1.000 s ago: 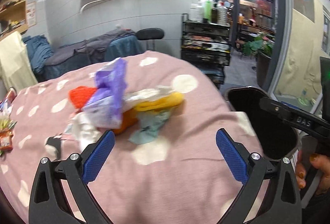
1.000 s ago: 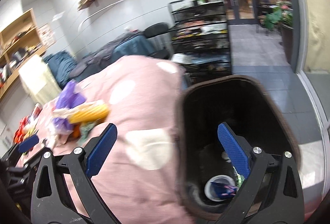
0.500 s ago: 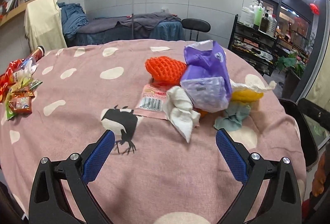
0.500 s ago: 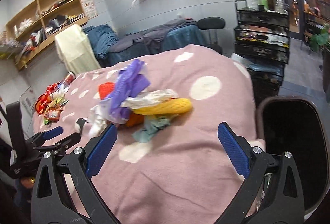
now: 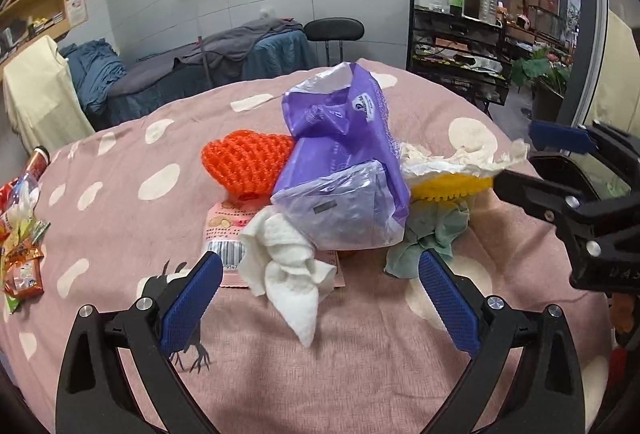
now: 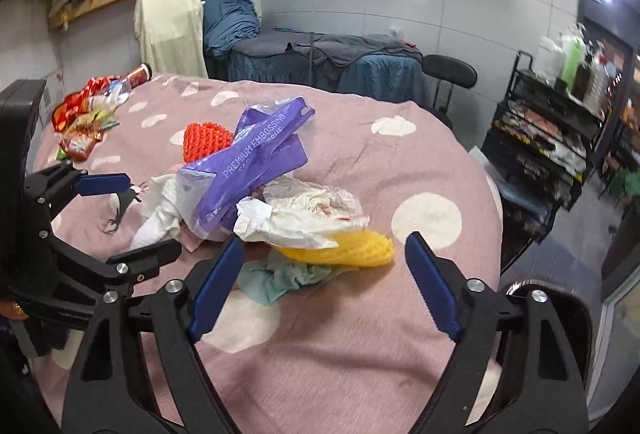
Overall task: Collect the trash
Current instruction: 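Grasp the purple tissue pack with the left gripper while the right grips a plastic bag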
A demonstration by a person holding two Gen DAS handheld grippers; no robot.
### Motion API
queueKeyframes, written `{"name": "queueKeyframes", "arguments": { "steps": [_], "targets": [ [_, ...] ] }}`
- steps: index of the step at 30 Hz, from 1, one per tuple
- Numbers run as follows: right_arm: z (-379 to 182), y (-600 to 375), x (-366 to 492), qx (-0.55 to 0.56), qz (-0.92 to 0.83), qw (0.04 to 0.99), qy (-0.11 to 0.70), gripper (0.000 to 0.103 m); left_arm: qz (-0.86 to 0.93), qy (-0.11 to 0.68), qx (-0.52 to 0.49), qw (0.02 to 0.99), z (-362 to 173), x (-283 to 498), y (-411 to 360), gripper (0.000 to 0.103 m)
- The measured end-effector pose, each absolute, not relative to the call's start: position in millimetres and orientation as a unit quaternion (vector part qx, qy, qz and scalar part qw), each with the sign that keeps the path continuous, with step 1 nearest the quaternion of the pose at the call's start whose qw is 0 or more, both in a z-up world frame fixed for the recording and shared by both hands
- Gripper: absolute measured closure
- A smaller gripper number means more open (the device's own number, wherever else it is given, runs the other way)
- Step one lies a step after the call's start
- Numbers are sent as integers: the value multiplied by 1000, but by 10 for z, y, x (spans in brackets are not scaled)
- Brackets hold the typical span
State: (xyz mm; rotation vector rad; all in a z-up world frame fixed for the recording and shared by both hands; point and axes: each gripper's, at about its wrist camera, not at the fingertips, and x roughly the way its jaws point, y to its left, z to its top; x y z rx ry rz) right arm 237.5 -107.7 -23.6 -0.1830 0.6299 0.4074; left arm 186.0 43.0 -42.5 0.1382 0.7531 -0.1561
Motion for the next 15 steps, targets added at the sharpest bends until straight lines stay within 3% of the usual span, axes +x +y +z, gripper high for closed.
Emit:
{"name": "queueKeyframes", "arguments": {
  "steps": [2,4,5,6,15],
  "targets": [
    [-235,-993,2429,-109,213,923,302,35,-79,371,62,923,-432,1878,443,6],
    [-276,-892,2492,-132,219,917,307,56,-77,374,67,922,-448,1893,436,6],
    [-298,-861,2517,-134,223,914,312,78,-74,376,71,921,-455,1904,433,6],
    [-313,-849,2551,-129,230,911,317,84,-74,378,73,920,-459,1913,429,6],
    [-35,-1013,2463,-76,226,931,277,90,-66,377,80,920,-438,2036,364,6]
  ]
}}
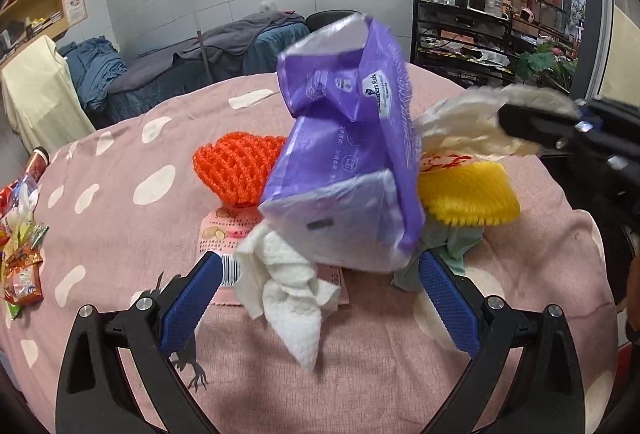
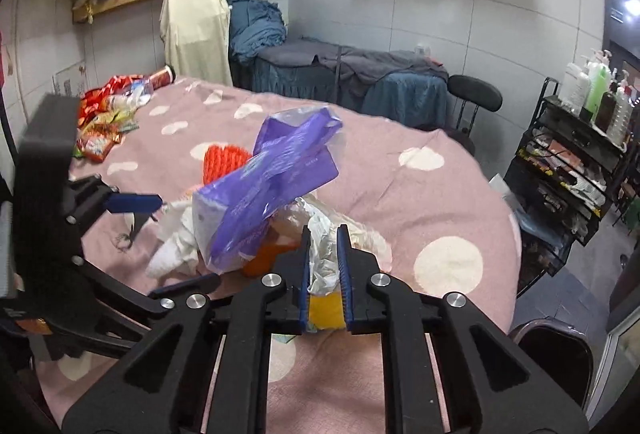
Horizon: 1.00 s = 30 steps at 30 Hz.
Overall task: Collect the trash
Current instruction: 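Grasp the purple tissue pack with the left gripper while the right grips a plastic bag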
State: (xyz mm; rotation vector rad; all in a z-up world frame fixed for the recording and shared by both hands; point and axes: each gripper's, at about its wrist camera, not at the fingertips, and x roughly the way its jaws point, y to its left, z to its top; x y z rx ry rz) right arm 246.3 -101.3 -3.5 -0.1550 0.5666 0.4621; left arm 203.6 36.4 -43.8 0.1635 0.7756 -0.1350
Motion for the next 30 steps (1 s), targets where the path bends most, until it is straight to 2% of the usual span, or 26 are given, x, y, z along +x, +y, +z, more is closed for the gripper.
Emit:
{"name": "queueKeyframes", "arguments": {
  "steps": [5,8,13,19,30],
  "targets": [
    [221,-1300,2354,-35,207,944,256,90,-67,388,75,916,-466,2188,305,6],
    [328,-1450,2247,-24,197,950,242,91,-71,398,73,912,-497,2260,262,13],
    [407,-1695,2089,3,179,955,235,91,-71,393,69,914,-476,2283,225,37],
    [395,-1995,1919,44,170,956,236,91,-78,378,41,922,-355,2200,242,51],
    [395,-2577,1589,91,125,962,223,92,-121,311,-1,943,133,1806,80,53]
  ]
}}
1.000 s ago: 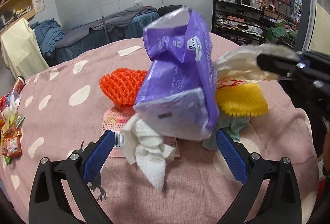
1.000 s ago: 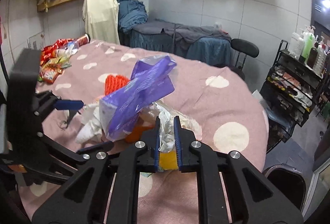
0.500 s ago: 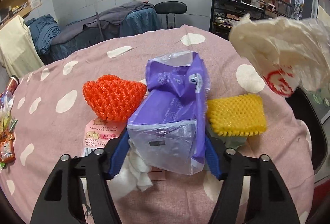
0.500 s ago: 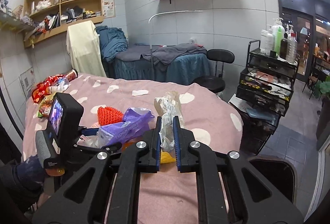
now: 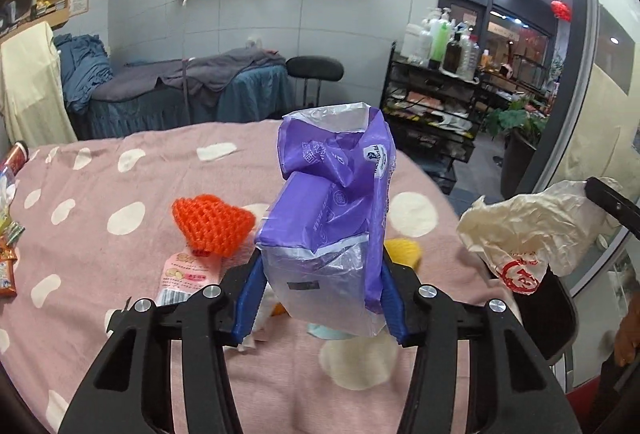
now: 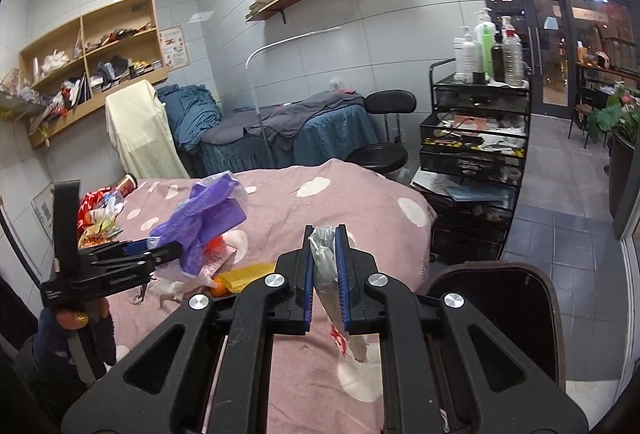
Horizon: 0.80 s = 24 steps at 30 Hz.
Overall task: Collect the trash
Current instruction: 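Grasp the purple tissue pack with the left gripper while the right grips a plastic bag, then carry the plastic bag over the bin and open the right gripper while the left carries the purple pack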
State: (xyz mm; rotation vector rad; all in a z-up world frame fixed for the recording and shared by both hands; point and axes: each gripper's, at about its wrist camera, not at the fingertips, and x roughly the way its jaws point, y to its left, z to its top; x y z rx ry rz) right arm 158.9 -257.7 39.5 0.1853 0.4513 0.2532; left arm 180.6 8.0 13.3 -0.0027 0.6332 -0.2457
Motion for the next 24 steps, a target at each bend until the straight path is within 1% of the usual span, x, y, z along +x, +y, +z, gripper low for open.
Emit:
{"name": "queueKeyframes", "arguments": {
  "steps": [6,12,17,23,24],
  "targets": [
    [432,-2915,1411,96,67,970,212,92,-171,297,8,939,220,1657,-285,53],
    [244,-3287,1406,116,13,964,237,92,-217,302,26,928,187,1627,-694,53],
    [-85,-3540,1501,136,-15,951,276,92,-245,313,36,917,110,1643,-984,53],
    [-608,-3664,1688,148,-42,930,333,91,-266,331,50,904,-19,1693,-1306,52],
    [-691,-3676,1723,151,-43,926,344,88,-270,336,52,901,-46,1699,-1351,52]
  ]
}}
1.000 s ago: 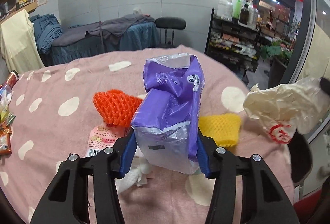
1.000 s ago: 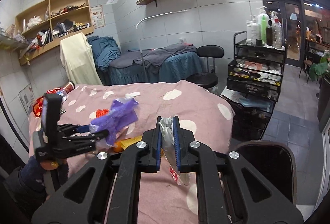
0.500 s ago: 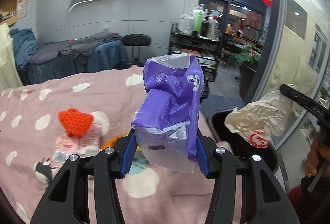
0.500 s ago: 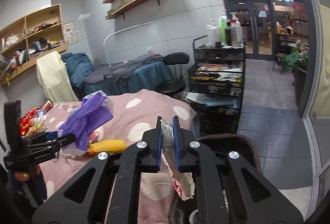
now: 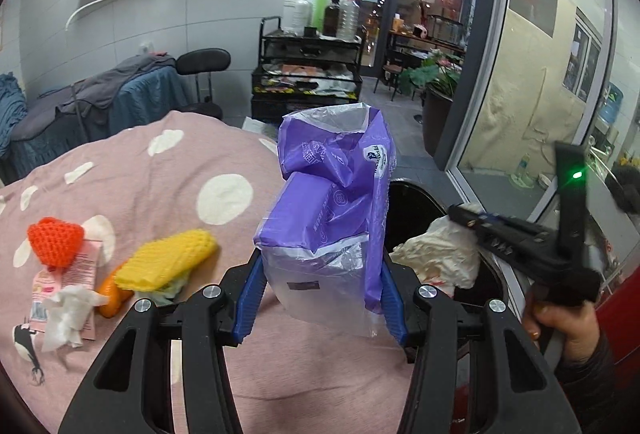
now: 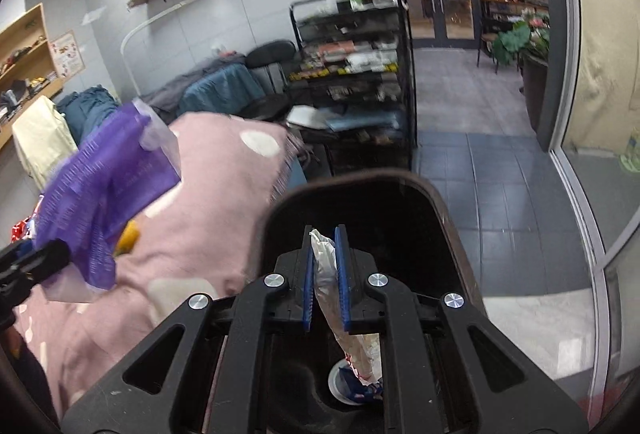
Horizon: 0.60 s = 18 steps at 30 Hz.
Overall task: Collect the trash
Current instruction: 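Carry the plastic bag over the bin and open the right gripper while the left carries the purple pack, then lower the purple tissue pack into the bin and open the left gripper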
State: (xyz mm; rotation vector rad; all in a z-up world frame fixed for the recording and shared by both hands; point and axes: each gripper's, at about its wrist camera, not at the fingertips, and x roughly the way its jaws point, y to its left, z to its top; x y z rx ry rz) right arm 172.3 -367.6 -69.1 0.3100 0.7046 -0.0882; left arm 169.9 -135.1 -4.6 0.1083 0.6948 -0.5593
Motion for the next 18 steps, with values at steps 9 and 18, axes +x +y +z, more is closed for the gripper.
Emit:
{"name": "queueKeyframes", "arguments": {
  "steps": [9,18],
  "targets": [
    [-1152,-3860,1699,204,-78,904,368,24,-287,357,78,885,-217,1688,-1652,52],
    [-1102,-4194,1390,233,-149,902,332,18,-303,394,102,862,-395,1783,-2129,52]
  ]
}}
